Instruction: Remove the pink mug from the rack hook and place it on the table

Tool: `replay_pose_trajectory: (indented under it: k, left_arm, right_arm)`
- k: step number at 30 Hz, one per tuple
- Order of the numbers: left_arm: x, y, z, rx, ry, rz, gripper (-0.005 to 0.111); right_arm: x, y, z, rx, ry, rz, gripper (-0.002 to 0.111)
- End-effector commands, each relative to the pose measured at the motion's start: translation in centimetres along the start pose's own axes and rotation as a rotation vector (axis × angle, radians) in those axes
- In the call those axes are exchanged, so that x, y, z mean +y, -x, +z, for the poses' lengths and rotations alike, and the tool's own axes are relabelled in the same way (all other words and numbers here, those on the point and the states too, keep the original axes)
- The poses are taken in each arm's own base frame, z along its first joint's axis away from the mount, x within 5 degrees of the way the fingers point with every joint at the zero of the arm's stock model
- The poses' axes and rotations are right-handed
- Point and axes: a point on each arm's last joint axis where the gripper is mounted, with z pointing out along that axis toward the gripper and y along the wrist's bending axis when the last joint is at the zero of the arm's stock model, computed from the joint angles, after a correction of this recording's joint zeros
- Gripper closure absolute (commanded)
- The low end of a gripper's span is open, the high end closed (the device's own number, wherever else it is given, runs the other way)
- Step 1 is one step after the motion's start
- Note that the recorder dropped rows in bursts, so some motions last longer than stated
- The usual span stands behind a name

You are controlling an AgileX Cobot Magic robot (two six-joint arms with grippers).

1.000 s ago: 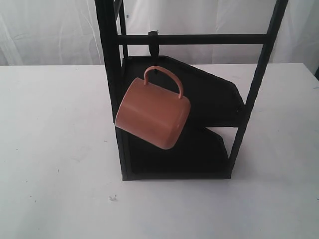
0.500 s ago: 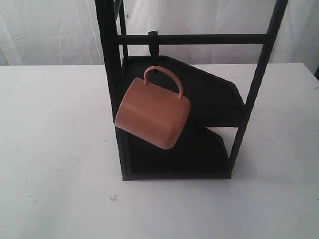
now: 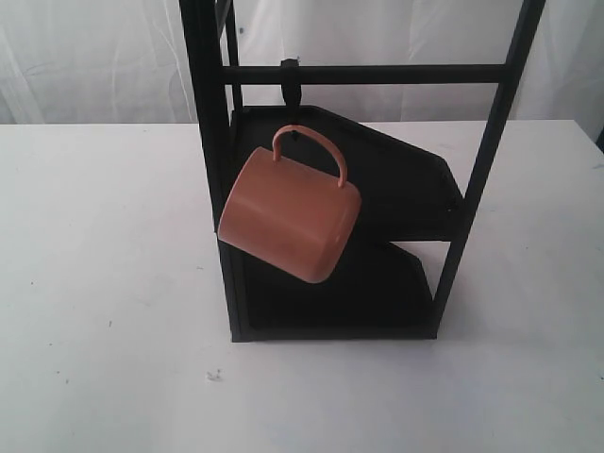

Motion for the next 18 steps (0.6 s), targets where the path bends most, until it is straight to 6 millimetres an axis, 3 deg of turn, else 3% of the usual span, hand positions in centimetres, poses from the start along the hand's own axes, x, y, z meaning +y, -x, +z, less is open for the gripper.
replay_pose_trajectory:
  k: [1,6,10,13,18]
  left_arm:
    - [-0.6,1.5,0.3,0.163,-0.071,0.107,0.107]
    - [-3.5,2.7,-0.4,0.201,-0.404,0.284,0.107]
    - [-6.1,4.0,-1.7,0.068,-0.722,0.444,0.107]
    - [-7.2,5.4,-2.6,-0.105,-0.845,0.46,0.107]
    - [-7.8,7.2,-3.1,-0.355,-0.895,0.429,0.107]
  right_arm:
    - [0.0,0.0,0.0,-0.006,-0.002,0.006,0.108]
    - [0.0,0.0,0.0,-0.006,-0.002,0.006,0.108]
    - [0.0,0.0,0.0,-0.006,-0.002,0.006,0.108]
    - [0.0,0.0,0.0,-0.006,-0.002,0.006,0.108]
    - [0.0,0.0,0.0,-0.006,-0.002,0.006,0.108]
